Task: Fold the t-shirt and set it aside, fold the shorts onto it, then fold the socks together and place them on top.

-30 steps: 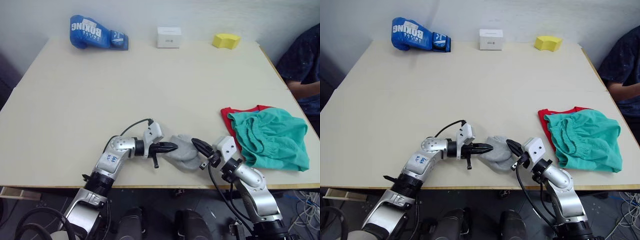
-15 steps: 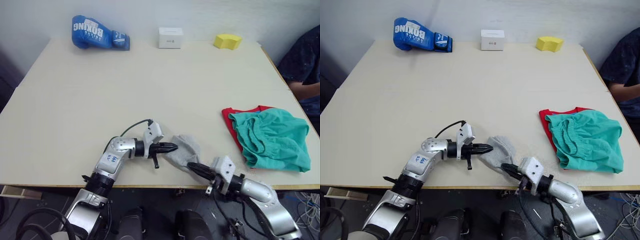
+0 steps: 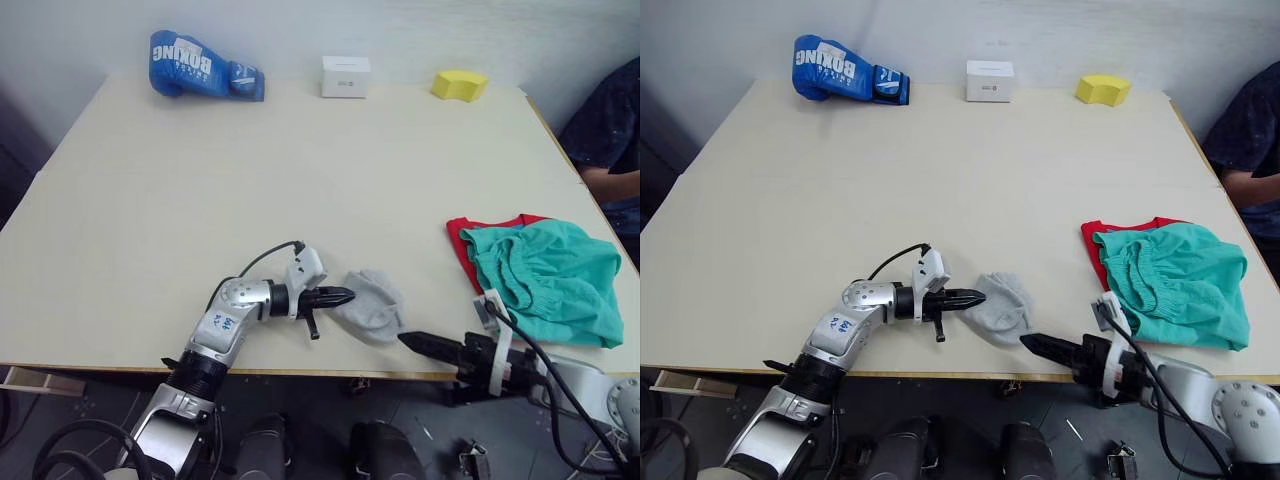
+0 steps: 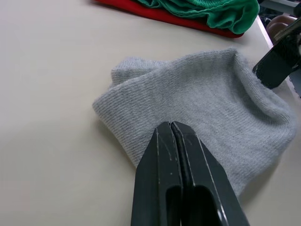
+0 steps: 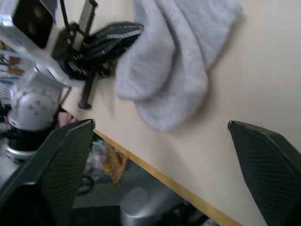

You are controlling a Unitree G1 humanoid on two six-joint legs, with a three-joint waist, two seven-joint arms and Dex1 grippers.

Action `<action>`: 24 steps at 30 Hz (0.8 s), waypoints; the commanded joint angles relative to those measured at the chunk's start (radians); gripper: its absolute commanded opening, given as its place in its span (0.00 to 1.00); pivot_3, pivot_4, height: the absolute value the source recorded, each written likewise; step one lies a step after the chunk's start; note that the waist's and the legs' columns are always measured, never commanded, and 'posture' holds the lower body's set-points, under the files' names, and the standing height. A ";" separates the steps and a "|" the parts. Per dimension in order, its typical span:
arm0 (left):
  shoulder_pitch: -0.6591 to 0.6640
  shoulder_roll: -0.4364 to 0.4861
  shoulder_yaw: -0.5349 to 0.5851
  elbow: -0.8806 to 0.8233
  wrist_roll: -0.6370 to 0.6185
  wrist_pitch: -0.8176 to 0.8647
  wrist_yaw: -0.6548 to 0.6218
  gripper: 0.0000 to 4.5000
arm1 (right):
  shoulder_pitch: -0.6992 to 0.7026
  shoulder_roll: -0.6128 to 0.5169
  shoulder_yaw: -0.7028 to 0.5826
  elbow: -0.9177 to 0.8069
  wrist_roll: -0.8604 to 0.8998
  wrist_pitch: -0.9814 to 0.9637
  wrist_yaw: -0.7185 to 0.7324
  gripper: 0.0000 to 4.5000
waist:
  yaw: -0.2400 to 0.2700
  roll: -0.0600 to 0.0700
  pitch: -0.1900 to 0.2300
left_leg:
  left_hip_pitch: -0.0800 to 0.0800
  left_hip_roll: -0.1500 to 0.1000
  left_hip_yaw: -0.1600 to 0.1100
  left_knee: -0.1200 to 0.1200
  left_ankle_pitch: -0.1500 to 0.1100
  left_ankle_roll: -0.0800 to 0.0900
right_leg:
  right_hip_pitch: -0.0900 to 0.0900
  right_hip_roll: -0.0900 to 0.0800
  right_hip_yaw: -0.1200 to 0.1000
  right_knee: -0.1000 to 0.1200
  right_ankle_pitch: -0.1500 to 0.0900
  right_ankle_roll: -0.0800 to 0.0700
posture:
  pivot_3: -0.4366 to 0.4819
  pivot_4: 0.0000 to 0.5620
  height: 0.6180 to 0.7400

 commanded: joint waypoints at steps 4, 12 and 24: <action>0.025 0.017 -0.025 -0.016 0.015 0.037 -0.001 0.00 | -0.181 0.111 0.136 0.125 0.057 -0.017 -0.183 0.99 | -0.002 0.001 0.000 | -0.001 0.000 0.001 0.000 0.000 0.000 | -0.001 0.002 0.001 0.000 0.000 0.001 | 0.48 0.27 1.00; 0.047 0.043 -0.019 -0.053 0.011 0.071 0.000 0.00 | -0.322 0.219 0.127 0.320 -0.101 -0.022 -0.167 0.95 | -0.010 0.001 -0.005 | 0.000 0.002 0.002 0.000 0.000 0.000 | -0.001 0.003 0.001 0.000 0.001 0.000 | 0.48 0.27 1.00; 0.058 0.055 -0.012 -0.060 0.012 0.068 0.007 0.00 | -0.346 0.298 0.060 0.360 -0.154 0.029 -0.122 0.07 | -0.022 0.001 -0.007 | 0.000 0.003 0.002 0.000 0.000 0.000 | -0.001 0.003 0.002 0.000 0.002 0.000 | 0.48 0.27 1.00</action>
